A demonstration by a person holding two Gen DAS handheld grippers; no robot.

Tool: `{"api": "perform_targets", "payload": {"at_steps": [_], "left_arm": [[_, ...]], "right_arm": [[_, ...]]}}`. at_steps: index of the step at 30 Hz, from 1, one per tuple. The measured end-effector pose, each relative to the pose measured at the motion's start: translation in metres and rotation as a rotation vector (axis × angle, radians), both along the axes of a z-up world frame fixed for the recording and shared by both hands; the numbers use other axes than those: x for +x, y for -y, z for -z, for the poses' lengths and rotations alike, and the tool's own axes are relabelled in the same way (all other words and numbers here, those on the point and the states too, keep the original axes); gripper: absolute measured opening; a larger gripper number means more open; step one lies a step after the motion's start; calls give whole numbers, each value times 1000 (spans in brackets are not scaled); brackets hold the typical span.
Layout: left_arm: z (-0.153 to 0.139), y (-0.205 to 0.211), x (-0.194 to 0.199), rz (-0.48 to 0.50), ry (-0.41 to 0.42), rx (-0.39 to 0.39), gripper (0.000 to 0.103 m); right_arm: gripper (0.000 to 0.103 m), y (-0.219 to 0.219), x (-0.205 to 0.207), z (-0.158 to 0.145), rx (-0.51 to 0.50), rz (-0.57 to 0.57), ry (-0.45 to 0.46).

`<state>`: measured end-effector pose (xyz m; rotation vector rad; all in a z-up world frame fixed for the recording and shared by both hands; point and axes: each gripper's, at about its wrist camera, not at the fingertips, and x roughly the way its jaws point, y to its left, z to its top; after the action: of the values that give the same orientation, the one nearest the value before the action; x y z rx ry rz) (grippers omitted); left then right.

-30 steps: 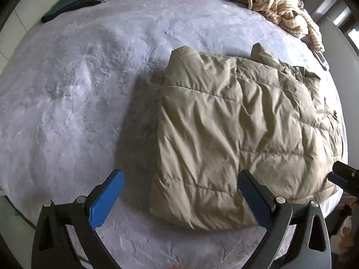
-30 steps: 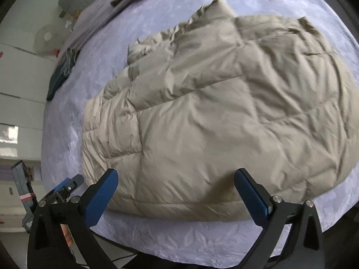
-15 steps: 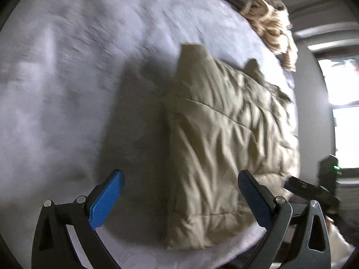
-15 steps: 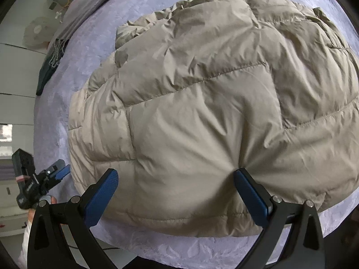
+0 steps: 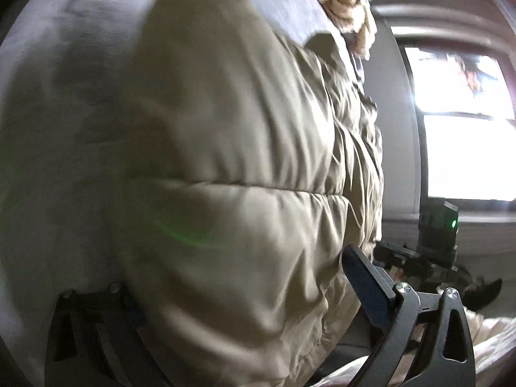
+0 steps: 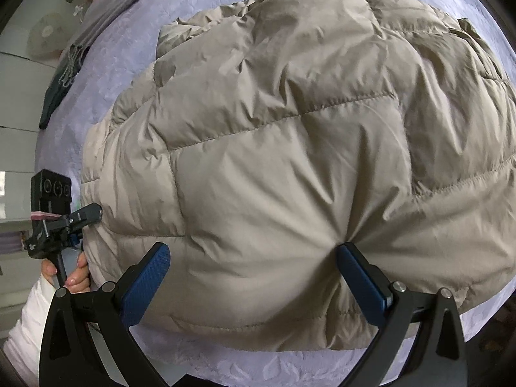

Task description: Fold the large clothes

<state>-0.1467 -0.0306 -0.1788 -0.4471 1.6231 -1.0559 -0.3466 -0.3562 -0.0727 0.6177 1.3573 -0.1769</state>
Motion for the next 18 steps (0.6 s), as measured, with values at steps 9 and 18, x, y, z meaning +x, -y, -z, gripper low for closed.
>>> {"api": "perform_targets", "payload": {"at_steps": [9,18], "left_arm": [[-13,25,-12,76,15,-28,38],[-94,26,-22,54,108,-96,28]], "right_arm": [[103,-1,6,-1,-7,10,3],[101,28,-7,-33,-34,20,74]]}}
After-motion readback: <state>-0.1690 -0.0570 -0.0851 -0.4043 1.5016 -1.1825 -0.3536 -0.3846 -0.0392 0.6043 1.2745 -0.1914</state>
